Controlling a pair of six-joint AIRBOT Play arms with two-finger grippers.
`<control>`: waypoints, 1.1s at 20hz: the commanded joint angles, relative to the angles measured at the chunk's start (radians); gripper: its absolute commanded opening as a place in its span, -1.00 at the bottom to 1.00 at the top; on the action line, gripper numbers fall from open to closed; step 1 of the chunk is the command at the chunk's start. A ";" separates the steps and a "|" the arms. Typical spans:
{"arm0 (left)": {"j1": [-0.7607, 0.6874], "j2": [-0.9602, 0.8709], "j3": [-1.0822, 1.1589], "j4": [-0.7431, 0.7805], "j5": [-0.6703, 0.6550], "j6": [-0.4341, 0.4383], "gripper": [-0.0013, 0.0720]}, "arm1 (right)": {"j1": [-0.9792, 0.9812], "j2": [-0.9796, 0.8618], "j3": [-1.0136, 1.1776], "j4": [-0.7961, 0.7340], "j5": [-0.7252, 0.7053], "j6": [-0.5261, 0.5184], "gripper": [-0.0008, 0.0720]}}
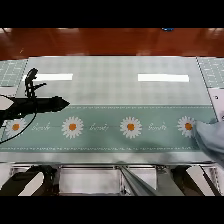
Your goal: Fold the shirts.
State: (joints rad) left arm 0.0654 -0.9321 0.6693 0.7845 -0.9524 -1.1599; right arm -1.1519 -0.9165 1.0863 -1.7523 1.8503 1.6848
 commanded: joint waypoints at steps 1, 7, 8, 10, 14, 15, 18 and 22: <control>-0.001 -0.001 0.000 0.000 0.003 0.000 -0.93 | -0.012 0.030 -0.117 -0.131 0.011 0.024 0.17; -0.010 -0.033 0.012 -0.003 0.156 -0.004 -0.93 | -0.012 0.030 -0.121 0.201 -0.092 0.026 -0.41; -0.004 -0.048 0.043 0.002 0.166 -0.003 -0.93 | -0.011 0.030 -0.121 0.388 -0.163 0.021 -0.84; 0.041 -0.063 0.153 0.007 0.128 -0.011 -0.93 | 0.090 0.030 -0.119 0.885 -0.349 -0.147 -0.91; 0.017 -0.084 0.436 0.007 0.054 -0.076 -0.93 | 0.709 -0.004 -0.056 1.011 -0.784 -0.179 -0.91; -0.028 -0.101 0.483 0.014 0.021 -0.076 -0.93 | 0.887 -0.047 -0.018 0.932 -0.855 -0.178 -0.91; -0.227 -0.181 0.512 0.366 -0.026 -0.244 -0.94 | 1.315 -0.276 0.158 0.449 -0.760 -0.091 -0.91; -0.283 -0.303 0.505 0.626 -0.195 -0.511 -0.93 | 1.408 -0.499 0.145 0.189 -0.506 0.110 -0.92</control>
State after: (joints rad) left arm -0.1646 -1.1656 1.1572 1.2129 -1.0359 -1.5047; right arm 0.1223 -1.2762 1.2137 -1.3624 1.2331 1.6737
